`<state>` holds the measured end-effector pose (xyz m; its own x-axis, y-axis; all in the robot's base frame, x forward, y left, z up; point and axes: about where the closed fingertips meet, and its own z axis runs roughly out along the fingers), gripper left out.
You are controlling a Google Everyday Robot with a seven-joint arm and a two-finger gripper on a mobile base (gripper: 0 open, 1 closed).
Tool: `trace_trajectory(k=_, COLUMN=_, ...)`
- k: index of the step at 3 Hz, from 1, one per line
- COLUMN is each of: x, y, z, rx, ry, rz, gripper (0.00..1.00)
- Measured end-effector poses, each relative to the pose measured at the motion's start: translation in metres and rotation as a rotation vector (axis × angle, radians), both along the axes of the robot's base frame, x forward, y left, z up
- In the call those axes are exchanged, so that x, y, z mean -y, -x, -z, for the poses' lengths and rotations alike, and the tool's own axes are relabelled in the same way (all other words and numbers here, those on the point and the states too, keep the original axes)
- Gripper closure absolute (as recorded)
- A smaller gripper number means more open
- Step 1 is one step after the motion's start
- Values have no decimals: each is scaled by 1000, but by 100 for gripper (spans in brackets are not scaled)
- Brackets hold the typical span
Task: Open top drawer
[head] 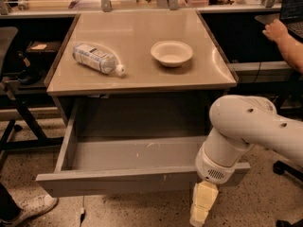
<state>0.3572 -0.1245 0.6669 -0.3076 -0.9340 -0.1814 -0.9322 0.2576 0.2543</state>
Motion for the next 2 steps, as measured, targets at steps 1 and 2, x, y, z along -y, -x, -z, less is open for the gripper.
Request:
trace_trajectory(k=1, x=9, y=18, z=-5, rx=-14, ry=-4, rz=18, gripper=0)
trace_trajectory(k=2, x=13, y=27, z=-8, rx=-20, ry=-5, rz=30, gripper=0)
